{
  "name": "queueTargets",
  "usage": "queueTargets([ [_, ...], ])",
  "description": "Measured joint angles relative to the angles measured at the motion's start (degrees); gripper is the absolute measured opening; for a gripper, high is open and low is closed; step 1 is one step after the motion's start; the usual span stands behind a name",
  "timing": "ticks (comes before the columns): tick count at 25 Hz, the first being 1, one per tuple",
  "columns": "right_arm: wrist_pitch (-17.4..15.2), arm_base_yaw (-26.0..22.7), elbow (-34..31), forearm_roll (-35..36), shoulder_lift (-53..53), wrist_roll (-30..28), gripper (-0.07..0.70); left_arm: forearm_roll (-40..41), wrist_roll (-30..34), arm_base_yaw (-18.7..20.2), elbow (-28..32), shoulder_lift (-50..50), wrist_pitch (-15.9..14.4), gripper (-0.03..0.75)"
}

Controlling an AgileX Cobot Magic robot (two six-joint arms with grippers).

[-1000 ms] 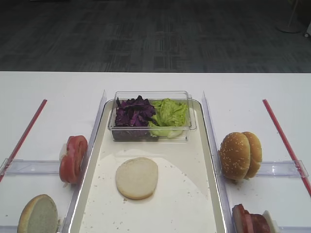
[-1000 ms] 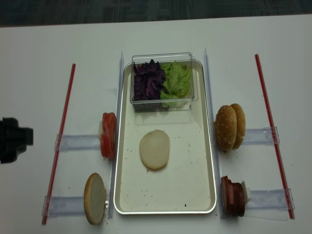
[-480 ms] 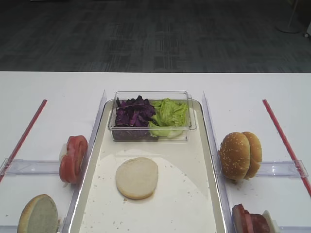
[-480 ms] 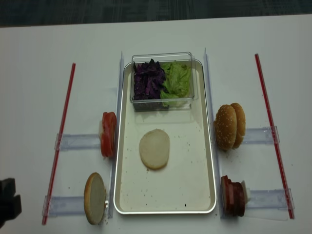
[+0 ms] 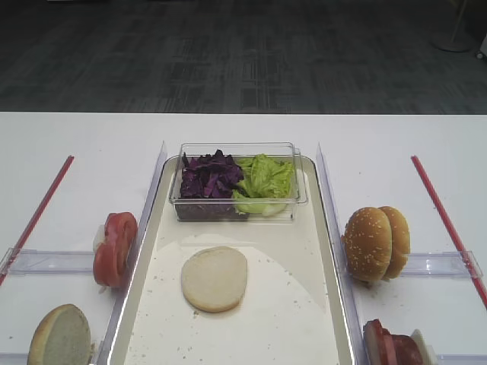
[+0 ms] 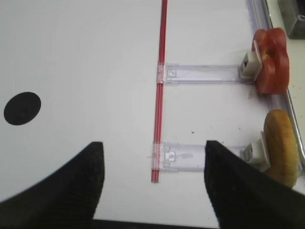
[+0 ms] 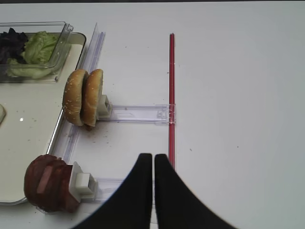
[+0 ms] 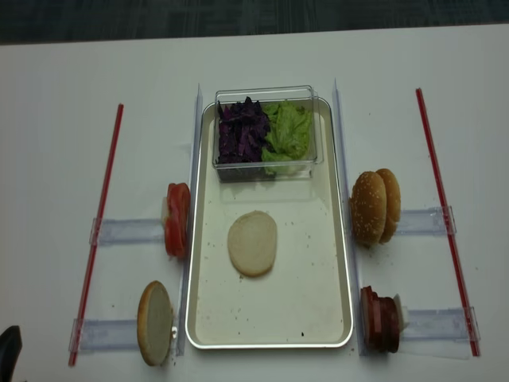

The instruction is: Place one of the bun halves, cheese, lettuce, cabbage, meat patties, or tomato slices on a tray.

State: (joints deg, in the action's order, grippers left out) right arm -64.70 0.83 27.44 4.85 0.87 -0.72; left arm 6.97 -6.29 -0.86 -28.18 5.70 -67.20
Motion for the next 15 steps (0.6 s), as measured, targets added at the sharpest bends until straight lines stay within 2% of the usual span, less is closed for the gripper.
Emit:
queueTargets([
  [4, 0.00, 0.00, 0.00, 0.00, 0.00, 0.00, 0.483, 0.00, 0.52, 0.00, -0.01, -5.59, -0.35, 0.420],
  [8, 0.00, 0.00, 0.00, 0.00, 0.00, 0.00, 0.483, 0.00, 0.66, -0.03, -0.01, -6.52, -0.62, 0.424],
  [15, 0.00, 0.00, 0.00, 0.00, 0.00, 0.00, 0.483, 0.06, 0.55, -0.03, 0.03, -6.61, -0.72, 0.542],
])
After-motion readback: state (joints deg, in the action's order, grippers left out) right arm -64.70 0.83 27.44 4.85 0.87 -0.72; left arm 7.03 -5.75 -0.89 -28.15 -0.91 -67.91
